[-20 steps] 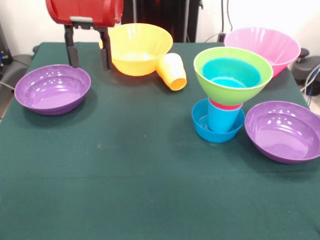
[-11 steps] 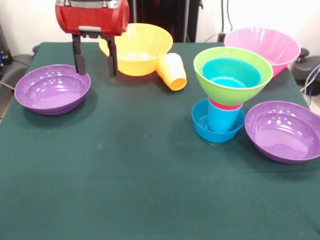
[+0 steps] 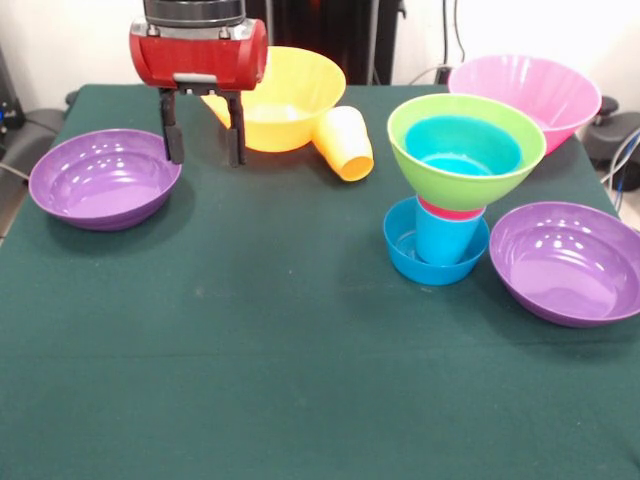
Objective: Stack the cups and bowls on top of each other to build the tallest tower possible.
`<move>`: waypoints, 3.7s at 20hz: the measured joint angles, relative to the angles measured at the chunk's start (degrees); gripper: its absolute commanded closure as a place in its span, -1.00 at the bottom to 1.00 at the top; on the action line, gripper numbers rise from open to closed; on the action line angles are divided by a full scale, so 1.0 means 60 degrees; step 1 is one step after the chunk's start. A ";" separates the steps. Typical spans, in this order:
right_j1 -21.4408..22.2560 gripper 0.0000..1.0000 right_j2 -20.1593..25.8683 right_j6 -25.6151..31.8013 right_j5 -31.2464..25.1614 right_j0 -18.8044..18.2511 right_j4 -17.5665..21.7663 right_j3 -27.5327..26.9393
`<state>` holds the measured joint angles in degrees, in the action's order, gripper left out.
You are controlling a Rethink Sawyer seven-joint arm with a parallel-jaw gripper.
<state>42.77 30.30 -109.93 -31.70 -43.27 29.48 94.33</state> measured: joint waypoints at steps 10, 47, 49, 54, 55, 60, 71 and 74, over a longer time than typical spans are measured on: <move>-0.0021 -1.00 -0.0001 0.0000 0.0207 -0.0166 0.0351 0.0290; -0.0571 -1.00 -0.0309 0.0000 0.1361 -0.0388 0.1248 0.0517; -0.0570 -1.00 -0.0362 0.0000 0.1478 -0.0389 0.1248 0.0527; -0.0570 -1.00 -0.0448 0.0000 0.1579 -0.0389 0.1246 0.0553; -0.0570 -1.00 -0.0459 0.0000 0.1579 -0.0389 0.1246 0.0556; -0.0569 -1.00 -0.0581 0.0000 0.1581 -0.0393 0.1246 0.0624; -0.0630 -1.00 -0.1113 0.0000 0.1913 -0.0396 0.1478 0.0966; -0.0825 -1.00 -0.1359 0.0000 0.2156 -0.0374 0.1709 0.1012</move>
<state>37.82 22.15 -109.93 -18.76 -45.51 39.73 100.40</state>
